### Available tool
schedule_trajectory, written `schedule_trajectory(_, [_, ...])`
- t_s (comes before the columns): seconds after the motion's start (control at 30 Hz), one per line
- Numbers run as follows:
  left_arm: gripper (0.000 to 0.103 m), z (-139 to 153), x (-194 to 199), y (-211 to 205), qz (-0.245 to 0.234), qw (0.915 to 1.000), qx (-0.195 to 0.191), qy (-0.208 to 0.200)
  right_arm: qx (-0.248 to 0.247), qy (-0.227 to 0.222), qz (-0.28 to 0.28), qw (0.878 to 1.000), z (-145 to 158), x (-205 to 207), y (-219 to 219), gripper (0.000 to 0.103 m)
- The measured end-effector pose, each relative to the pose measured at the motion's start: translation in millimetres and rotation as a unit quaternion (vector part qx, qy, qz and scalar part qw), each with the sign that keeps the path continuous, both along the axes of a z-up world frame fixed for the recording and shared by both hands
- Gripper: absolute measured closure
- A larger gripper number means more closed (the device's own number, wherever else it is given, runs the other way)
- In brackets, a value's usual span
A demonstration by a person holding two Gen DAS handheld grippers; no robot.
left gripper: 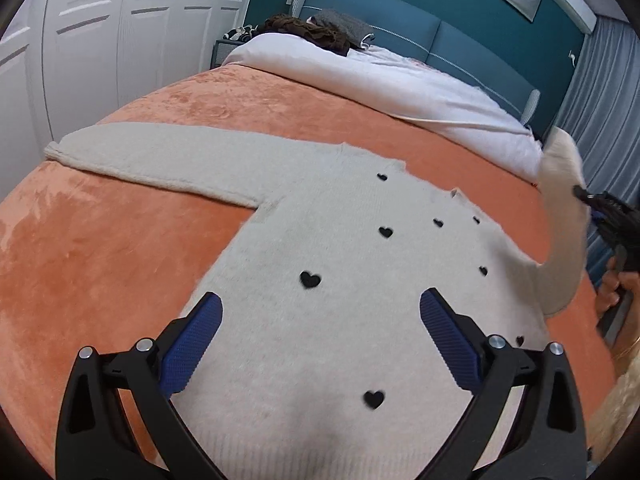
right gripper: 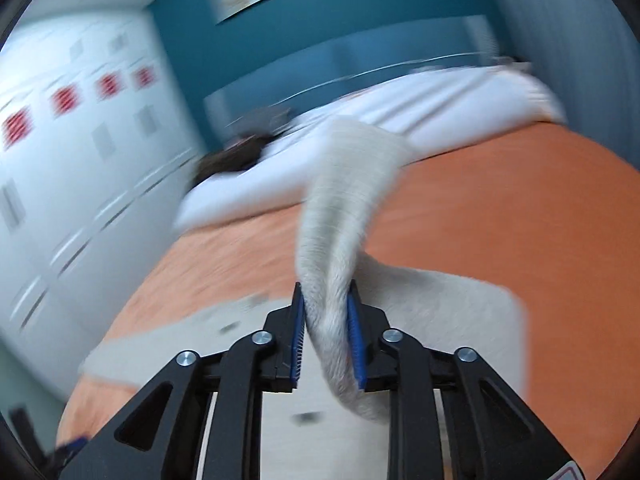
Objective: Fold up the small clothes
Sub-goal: 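Grasp the sleeve cuff with the right gripper and lift it, then lay the sleeve across the sweater body and open the right gripper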
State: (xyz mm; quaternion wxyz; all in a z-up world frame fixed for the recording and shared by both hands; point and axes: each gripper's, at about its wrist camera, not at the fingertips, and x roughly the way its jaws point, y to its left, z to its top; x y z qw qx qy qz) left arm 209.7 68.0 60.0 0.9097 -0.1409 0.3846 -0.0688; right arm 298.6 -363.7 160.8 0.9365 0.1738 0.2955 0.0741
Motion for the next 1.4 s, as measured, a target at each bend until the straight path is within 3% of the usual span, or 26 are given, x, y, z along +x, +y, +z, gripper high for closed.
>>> schedule_trajectory(0.03, [0.006, 2, 8, -3, -0.005, 0.9998, -0.019, 0.001, -0.001, 0.011, 0.037, 0.999, -12, 11, 34, 0.065])
schedule_trajectory(0.07, [0.005, 3, 20, -5, -0.01, 0.9991, -0.042, 0.004, -0.01, 0.024, 0.06, 0.998, -28, 18, 63, 0.061])
schedule_trajectory(0.17, [0.005, 1, 53, -14, -0.016, 0.9961, -0.085, 0.017, -0.026, 0.081, 0.072, 0.994, -80, 29, 108, 0.06])
schedule_trajectory(0.27, [0.005, -12, 98, -25, -0.027, 0.9902, -0.126, 0.053, 0.032, 0.103, 0.036, 0.993, -99, 1, 88, 0.059])
schedule_trajectory(0.37, [0.005, -37, 146, -41, -0.026, 0.9858, -0.132, 0.101, 0.071, 0.114, -0.044, 0.99, -112, -57, 41, 0.047])
schedule_trajectory(0.5, [0.014, -76, 188, -50, -0.003, 0.9761, -0.153, 0.154, 0.131, 0.162, -0.102, 0.973, -142, -71, -17, 0.045])
schedule_trajectory(0.53, [0.029, -84, 196, -54, 0.004, 0.9741, -0.156, 0.164, 0.138, 0.165, -0.108, 0.971, -146, -69, -24, 0.045])
schedule_trajectory(0.57, [0.052, -88, 201, -56, 0.008, 0.9736, -0.154, 0.169, 0.14, 0.163, -0.112, 0.97, -147, -63, -27, 0.045])
schedule_trajectory(0.6, [0.064, -90, 205, -59, 0.011, 0.9743, -0.146, 0.171, 0.139, 0.159, -0.117, 0.97, -147, -63, -30, 0.045])
schedule_trajectory(0.63, [0.085, -90, 208, -63, 0.008, 0.9753, -0.143, 0.168, 0.139, 0.152, -0.126, 0.97, -146, -57, -34, 0.053])
schedule_trajectory(0.67, [0.092, -88, 211, -66, -0.002, 0.9761, -0.147, 0.16, 0.142, 0.143, -0.132, 0.971, -143, -52, -37, 0.063])
schedule_trajectory(0.7, [0.092, -83, 212, -67, -0.003, 0.9776, -0.148, 0.15, 0.139, 0.139, -0.139, 0.971, -141, -46, -37, 0.091])
schedule_trajectory(0.73, [0.093, -73, 210, -68, -0.007, 0.9804, -0.149, 0.129, 0.141, 0.128, -0.147, 0.971, -135, -43, -41, 0.095])
schedule_trajectory(0.8, [0.093, -53, 206, -67, -0.017, 0.985, -0.148, 0.087, 0.16, 0.079, -0.156, 0.972, -119, -54, -49, 0.095])
schedule_trajectory(0.87, [0.093, -45, 199, -67, -0.024, 0.9888, -0.136, 0.057, 0.124, 0.053, -0.169, 0.976, -113, -63, -49, 0.096])
schedule_trajectory(0.93, [0.093, -63, 203, -74, -0.034, 0.9911, -0.101, 0.079, 0.087, 0.111, -0.175, 0.974, -142, -56, -52, 0.096])
schedule_trajectory(0.97, [0.093, -80, 205, -78, -0.037, 0.9897, -0.088, 0.107, 0.086, 0.163, -0.179, 0.966, -170, -51, -56, 0.097])
schedule_trajectory(1.0, [0.093, -93, 205, -78, -0.034, 0.9878, -0.086, 0.125, 0.104, 0.172, -0.175, 0.964, -180, -53, -60, 0.099])
schedule_trajectory(1.13, [0.092, -98, 198, -73, -0.031, 0.9885, -0.1, 0.109, 0.076, 0.121, -0.176, 0.974, -140, -66, -53, 0.097])
schedule_trajectory(1.27, [0.091, -98, 199, -75, -0.033, 0.9894, -0.087, 0.111, 0.048, 0.103, -0.199, 0.973, -115, -78, -41, 0.095])
schedule_trajectory(1.33, [0.091, -97, 201, -81, -0.036, 0.9905, -0.074, 0.11, 0.018, 0.083, -0.194, 0.977, -98, -72, -34, 0.089])
schedule_trajectory(1.4, [0.091, -96, 200, -84, -0.039, 0.9917, -0.062, 0.106, -0.018, 0.091, -0.176, 0.98, -94, -55, -30, 0.089])
